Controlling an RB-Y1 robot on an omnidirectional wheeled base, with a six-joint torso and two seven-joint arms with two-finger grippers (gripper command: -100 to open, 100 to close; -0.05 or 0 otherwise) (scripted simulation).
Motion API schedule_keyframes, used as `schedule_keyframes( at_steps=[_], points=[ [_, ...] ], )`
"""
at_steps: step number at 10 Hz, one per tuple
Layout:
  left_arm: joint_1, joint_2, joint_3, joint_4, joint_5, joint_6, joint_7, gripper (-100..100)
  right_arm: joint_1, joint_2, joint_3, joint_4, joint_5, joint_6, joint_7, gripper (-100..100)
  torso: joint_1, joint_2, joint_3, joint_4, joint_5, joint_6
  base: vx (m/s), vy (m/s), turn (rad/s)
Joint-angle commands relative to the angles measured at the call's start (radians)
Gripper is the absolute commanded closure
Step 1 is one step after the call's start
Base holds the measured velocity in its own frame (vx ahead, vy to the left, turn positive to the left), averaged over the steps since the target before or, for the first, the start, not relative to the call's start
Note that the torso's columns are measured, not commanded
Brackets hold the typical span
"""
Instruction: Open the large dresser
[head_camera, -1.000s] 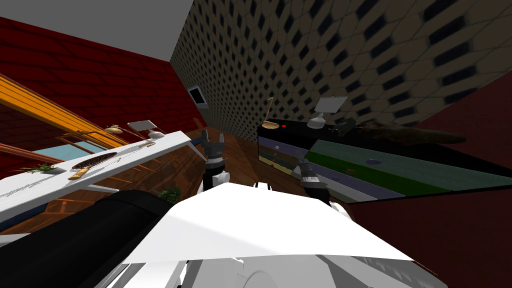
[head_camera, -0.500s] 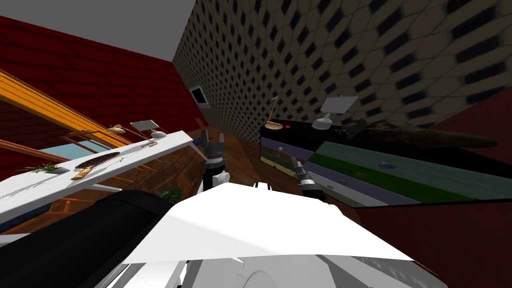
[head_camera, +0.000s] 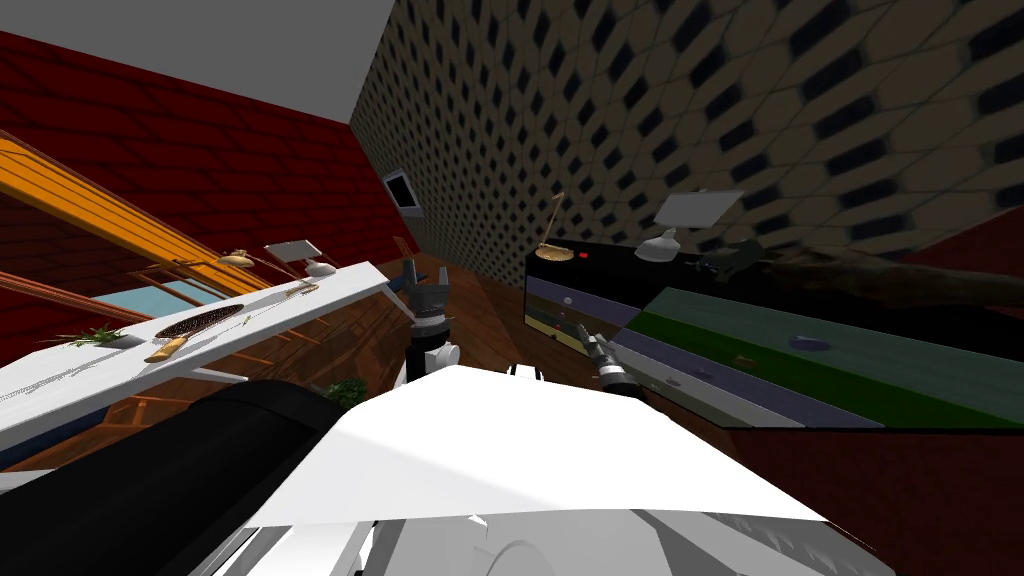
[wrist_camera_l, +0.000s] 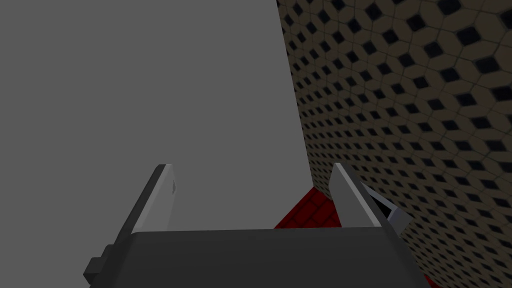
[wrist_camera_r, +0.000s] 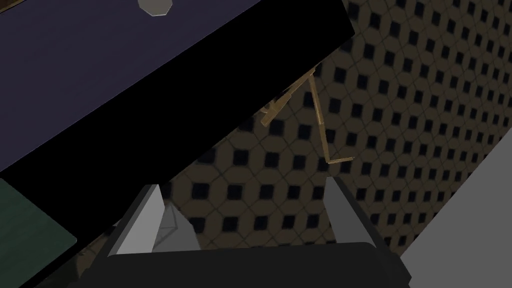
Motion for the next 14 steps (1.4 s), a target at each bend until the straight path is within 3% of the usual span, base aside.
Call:
schedule_keyframes(
  at_steps=[1, 2, 5, 7, 8, 10, 11, 14],
  points=[
    [0.000, 0.000, 0.000, 0.000, 0.000, 0.000, 0.000, 0, 0.013, -0.025, 0.008, 0.021, 0.086, 0.066, 0.016, -100, 0.000, 0.001, 0.001, 0.000, 0.000, 0.000, 0.047, 0.063, 0.025],
    [0.000, 0.000, 0.000, 0.000, 0.000, 0.000, 0.000, 0, 0.013, -0.025, 0.008, 0.021, 0.098, 0.072, 0.016, -100, -0.002, 0.002, 0.001, 0.001, -0.001, 0.000, 0.015, 0.022, 0.000],
    [0.000, 0.000, 0.000, 0.000, 0.000, 0.000, 0.000, 0, 0.028, -0.052, 0.029, 0.073, 0.193, 0.158, 0.054, -100, 0.000, -0.001, 0.000, 0.000, 0.000, 0.000, 0.057, 0.051, 0.042],
    [0.000, 0.000, 0.000, 0.000, 0.000, 0.000, 0.000, 0, 0.028, -0.052, 0.029, 0.073, 0.243, 0.181, 0.054, -100, 0.001, 0.000, 0.000, 0.000, 0.000, 0.000, 0.041, 0.046, 0.018],
    [0.000, 0.000, 0.000, 0.000, 0.000, 0.000, 0.000, 0, 0.034, -0.065, 0.040, 0.099, 0.279, 0.219, 0.074, -100, -0.002, 0.002, 0.001, 0.001, -0.001, 0.000, 0.046, 0.036, 0.065],
    [0.000, 0.000, 0.000, 0.000, 0.000, 0.000, 0.000, 0, 0.034, -0.065, 0.040, 0.099, 0.316, 0.235, 0.074, -100, -0.001, 0.000, 0.000, 0.000, 0.000, 0.000, 0.049, 0.028, 0.012],
    [0.000, 0.000, 0.000, 0.000, 0.000, 0.000, 0.000, 0, 0.040, -0.078, 0.051, 0.125, 0.354, 0.280, 0.094, -100, -0.001, 0.001, 0.001, 0.000, 0.000, 0.000, 0.068, 0.040, 0.066],
    [0.000, 0.000, 0.000, 0.000, 0.000, 0.000, 0.000, 0, 0.045, -0.090, 0.061, 0.151, 0.457, 0.337, 0.114, -100, 0.000, -0.001, 0.000, 0.000, 0.000, 0.000, 0.068, 0.042, 0.047]
  ],
)
